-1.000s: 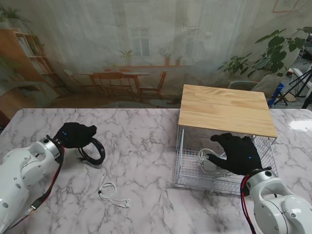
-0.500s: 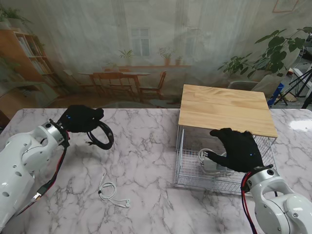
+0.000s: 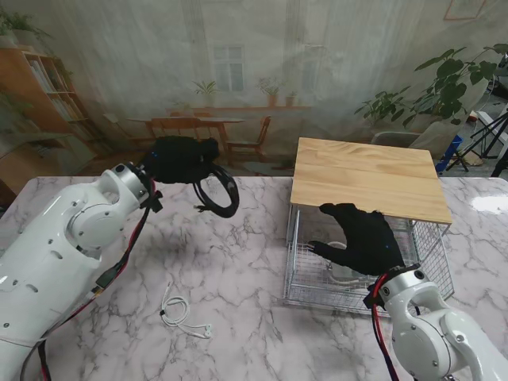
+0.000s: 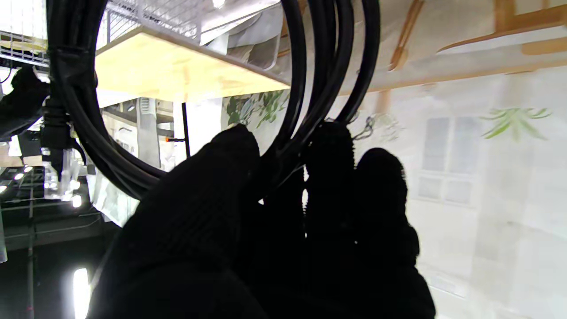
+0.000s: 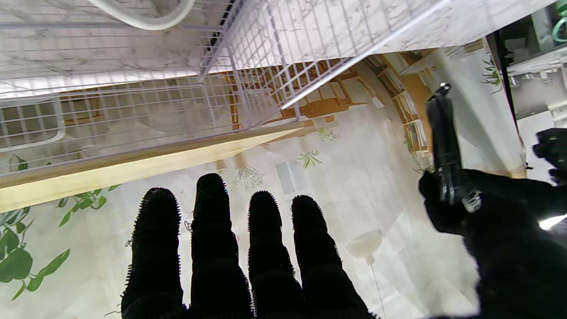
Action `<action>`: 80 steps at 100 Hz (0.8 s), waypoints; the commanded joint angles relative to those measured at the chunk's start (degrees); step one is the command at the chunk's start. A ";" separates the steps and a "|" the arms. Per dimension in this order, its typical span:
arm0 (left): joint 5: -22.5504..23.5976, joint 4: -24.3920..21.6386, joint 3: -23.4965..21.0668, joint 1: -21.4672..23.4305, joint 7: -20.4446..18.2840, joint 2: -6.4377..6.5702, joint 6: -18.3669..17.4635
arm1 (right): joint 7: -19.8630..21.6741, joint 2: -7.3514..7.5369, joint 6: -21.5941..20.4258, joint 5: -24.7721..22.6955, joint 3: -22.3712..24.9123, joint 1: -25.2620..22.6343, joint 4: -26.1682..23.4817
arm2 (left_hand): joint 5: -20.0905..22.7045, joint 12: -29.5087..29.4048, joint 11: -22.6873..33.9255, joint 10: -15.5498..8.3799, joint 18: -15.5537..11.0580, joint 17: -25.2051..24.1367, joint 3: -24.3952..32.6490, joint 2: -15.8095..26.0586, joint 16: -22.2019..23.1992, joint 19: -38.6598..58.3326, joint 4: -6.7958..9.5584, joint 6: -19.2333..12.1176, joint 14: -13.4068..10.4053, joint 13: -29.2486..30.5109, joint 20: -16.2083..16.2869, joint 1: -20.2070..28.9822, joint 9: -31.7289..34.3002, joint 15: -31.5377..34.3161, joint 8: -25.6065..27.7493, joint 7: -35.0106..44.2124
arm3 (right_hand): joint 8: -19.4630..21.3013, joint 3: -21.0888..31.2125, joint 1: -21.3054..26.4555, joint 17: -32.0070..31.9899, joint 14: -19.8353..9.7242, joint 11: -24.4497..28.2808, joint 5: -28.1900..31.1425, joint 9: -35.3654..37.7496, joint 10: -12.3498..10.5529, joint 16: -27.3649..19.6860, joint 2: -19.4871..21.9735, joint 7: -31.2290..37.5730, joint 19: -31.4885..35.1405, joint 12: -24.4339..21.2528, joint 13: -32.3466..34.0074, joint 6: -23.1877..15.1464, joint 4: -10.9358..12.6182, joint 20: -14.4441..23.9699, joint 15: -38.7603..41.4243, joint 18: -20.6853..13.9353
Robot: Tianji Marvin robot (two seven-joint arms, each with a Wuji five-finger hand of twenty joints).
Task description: Load the small electronics into the mesh drawer
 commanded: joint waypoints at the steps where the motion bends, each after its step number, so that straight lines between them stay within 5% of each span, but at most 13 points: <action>1: -0.11 -1.35 1.38 -1.29 -0.75 -1.72 0.21 | -0.30 -0.51 1.29 0.64 -1.24 1.10 -0.04 | 1.62 0.61 0.12 0.19 -3.26 0.70 9.15 2.45 -0.80 1.07 2.89 -3.25 -0.63 2.10 1.32 4.39 1.34 2.30 0.39 0.23 | 0.78 -0.21 -4.55 -0.85 0.82 0.02 -0.42 -2.23 0.41 -0.41 1.31 0.38 -0.45 -0.12 -1.52 1.32 -2.00 -0.30 -3.23 1.56; 35: -5.29 -2.58 8.13 -3.88 -0.22 -3.17 5.22 | 1.65 -0.40 5.71 1.88 -6.53 6.93 1.36 | 1.63 0.57 0.07 0.43 -3.21 0.90 9.27 2.38 -0.95 0.98 3.09 -3.25 -0.65 2.28 1.28 4.39 1.46 2.30 0.45 0.19 | 4.02 5.15 -6.26 -1.91 1.03 0.54 -2.97 -6.58 1.13 -0.75 -6.51 -0.99 -1.63 -0.21 -3.15 1.86 -3.07 0.11 -3.64 1.98; 57: -6.08 -3.26 9.39 -3.59 0.00 -3.40 5.52 | 0.86 -0.68 9.97 1.76 -10.01 10.14 2.07 | 1.61 0.48 -0.05 0.52 -3.17 1.12 9.32 2.41 -1.08 0.97 3.18 -3.20 -0.64 2.30 1.26 4.30 1.45 2.25 0.44 0.11 | 4.08 6.61 -6.04 -3.37 2.06 -1.95 -4.37 -10.77 3.70 -0.78 -8.27 -4.47 -3.32 -1.68 -4.28 2.80 -3.21 -0.38 -3.87 3.26; 80: -6.06 -4.86 9.88 -2.73 0.09 -3.44 5.51 | 2.59 -0.81 12.02 5.63 -12.31 13.49 2.90 | 1.57 0.34 -0.31 0.75 -3.07 1.01 9.16 2.64 -1.27 0.80 3.03 -2.93 -0.51 2.14 1.19 4.34 1.23 2.01 0.35 -0.21 | 7.45 6.52 -4.21 -5.58 2.05 -4.69 -2.88 -12.57 2.81 -1.28 -8.72 -2.39 -5.31 -3.13 -6.97 2.19 -3.16 -1.05 -4.68 4.38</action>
